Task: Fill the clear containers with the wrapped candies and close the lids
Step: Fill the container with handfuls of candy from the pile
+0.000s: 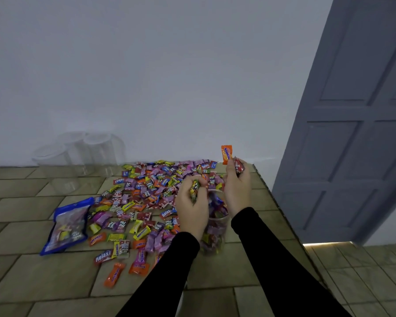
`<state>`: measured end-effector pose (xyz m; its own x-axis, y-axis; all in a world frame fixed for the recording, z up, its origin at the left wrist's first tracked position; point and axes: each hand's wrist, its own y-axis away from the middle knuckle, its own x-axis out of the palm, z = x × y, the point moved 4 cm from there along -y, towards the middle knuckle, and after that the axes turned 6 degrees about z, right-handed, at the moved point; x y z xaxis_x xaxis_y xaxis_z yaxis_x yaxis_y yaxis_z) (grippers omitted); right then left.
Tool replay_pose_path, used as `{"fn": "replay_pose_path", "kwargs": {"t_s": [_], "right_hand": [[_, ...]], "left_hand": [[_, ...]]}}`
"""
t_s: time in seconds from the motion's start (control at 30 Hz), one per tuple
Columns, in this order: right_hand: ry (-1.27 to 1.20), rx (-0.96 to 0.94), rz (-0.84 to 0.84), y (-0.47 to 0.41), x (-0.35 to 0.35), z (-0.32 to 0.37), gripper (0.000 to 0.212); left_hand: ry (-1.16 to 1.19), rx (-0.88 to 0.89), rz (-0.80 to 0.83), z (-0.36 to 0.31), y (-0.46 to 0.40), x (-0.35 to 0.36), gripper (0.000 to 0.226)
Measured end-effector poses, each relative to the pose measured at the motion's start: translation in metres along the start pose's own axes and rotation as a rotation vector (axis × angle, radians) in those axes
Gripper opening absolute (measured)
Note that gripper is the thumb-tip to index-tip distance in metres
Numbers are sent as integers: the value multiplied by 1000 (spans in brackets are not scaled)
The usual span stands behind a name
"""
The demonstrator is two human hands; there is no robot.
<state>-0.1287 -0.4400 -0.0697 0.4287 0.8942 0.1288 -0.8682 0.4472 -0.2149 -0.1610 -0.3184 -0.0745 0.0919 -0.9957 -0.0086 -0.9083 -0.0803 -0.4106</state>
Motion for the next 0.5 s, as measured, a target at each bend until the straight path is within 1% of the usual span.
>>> {"fn": "replay_pose_path", "kwargs": {"t_s": [0.1,0.3,0.43,0.5], "right_hand": [[-1,8,3,0,1,-2,18],[-30,22,44,-2,3,0,6],[-69,9,100,-1,6,-1,9],[-57,2,103,-2,5,0,9]], "left_hand": [[0,4,19,-3,2,0,25],[30,-8,20,3,-2,2,18],[57,15,49,5,-2,3,8],[102,42,30,4,-1,3,15]]}}
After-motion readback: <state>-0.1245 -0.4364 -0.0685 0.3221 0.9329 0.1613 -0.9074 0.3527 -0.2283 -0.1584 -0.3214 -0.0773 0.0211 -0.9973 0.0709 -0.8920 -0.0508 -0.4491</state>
